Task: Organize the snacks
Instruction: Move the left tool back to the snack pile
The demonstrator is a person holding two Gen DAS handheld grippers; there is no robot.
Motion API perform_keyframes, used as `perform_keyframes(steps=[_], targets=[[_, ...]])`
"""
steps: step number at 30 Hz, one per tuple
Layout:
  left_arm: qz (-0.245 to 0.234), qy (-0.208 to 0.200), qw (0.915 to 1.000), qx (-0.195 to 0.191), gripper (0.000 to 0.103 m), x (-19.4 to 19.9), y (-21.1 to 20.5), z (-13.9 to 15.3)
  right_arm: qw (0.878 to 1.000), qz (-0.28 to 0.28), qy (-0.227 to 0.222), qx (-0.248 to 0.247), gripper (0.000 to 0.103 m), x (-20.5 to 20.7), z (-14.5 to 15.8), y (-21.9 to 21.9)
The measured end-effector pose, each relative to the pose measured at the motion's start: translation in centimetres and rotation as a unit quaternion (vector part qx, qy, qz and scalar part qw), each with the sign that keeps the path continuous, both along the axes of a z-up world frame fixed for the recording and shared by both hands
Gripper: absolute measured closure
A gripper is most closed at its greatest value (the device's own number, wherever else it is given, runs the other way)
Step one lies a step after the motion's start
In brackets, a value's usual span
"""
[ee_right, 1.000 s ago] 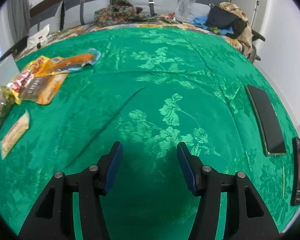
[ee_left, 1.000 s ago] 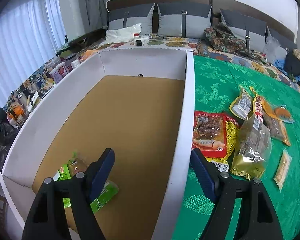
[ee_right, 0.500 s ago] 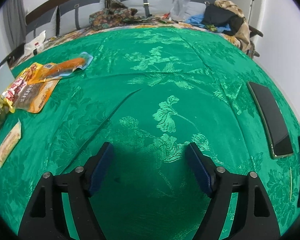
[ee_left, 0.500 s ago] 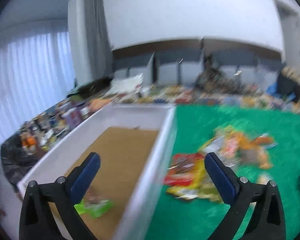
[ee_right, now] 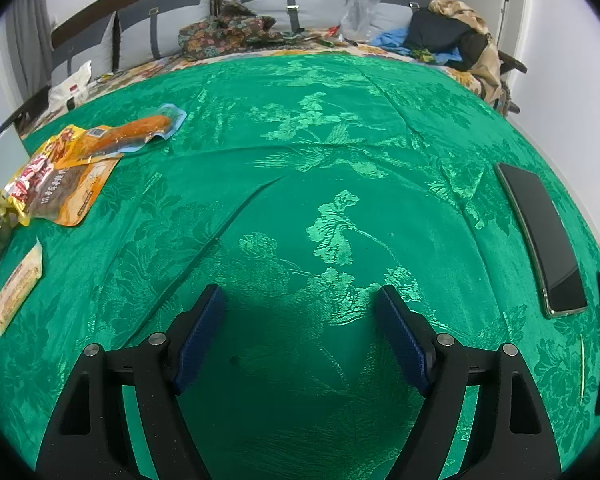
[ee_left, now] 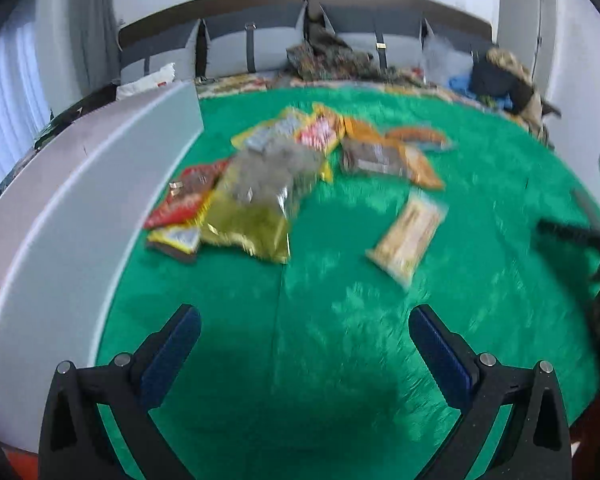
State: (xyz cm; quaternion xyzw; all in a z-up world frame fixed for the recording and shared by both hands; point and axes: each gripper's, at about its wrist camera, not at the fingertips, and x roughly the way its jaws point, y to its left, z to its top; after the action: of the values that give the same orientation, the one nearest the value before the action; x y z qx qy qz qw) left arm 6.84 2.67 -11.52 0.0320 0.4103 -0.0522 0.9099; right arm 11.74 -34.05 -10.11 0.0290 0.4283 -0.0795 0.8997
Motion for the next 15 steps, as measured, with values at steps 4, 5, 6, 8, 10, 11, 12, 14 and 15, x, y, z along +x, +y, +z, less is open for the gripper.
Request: perform_keyframes(steps=[4, 5, 6, 8, 10, 11, 12, 14, 15], targets=[[0.0, 0.025, 0.9997, 0.003, 0.0, -0.2, 0.1, -1.8, 1.0, 0.0, 0.0, 0.0, 0.021, 0.0, 0.0, 0.0], [0.001, 0.032, 0.9995, 0.001, 0.0, -0.1, 0.1, -2.2, 1.0, 0.0, 0.0, 0.0, 0.021, 0.0, 0.0, 0.0], [0.001, 0.036, 0.9993, 0.0, 0.0, -0.2, 0.2, -2.7, 1.0, 0.0, 0.0, 0.0, 0.021, 0.0, 0.0, 0.0], [-0.001, 0.048, 0.9988, -0.001, 0.0, 0.0, 0.3, -3.4, 1.0, 0.0, 0.0, 0.0, 0.021, 0.0, 0.0, 0.0], [0.0, 0.048, 0.9988, -0.01, 0.0, -0.1, 0.5, -3.6, 1.0, 0.0, 0.0, 0.0, 0.021, 0.0, 0.0, 0.0], [0.0, 0.048, 0.9988, -0.011, 0.0, 0.1, 0.5, -3.7, 1.0, 0.0, 0.0, 0.0, 0.021, 0.0, 0.0, 0.0], [-0.002, 0.048, 0.9988, -0.011, 0.0, 0.1, 0.5, -3.8, 1.0, 0.0, 0.0, 0.0, 0.021, 0.0, 0.0, 0.0], [-0.004, 0.046, 0.9989, -0.011, 0.0, 0.1, 0.5, -3.7, 1.0, 0.0, 0.0, 0.0, 0.021, 0.0, 0.0, 0.0], [-0.005, 0.045, 0.9989, -0.011, 0.0, 0.0, 0.6, -3.7, 1.0, 0.0, 0.0, 0.0, 0.021, 0.0, 0.0, 0.0]])
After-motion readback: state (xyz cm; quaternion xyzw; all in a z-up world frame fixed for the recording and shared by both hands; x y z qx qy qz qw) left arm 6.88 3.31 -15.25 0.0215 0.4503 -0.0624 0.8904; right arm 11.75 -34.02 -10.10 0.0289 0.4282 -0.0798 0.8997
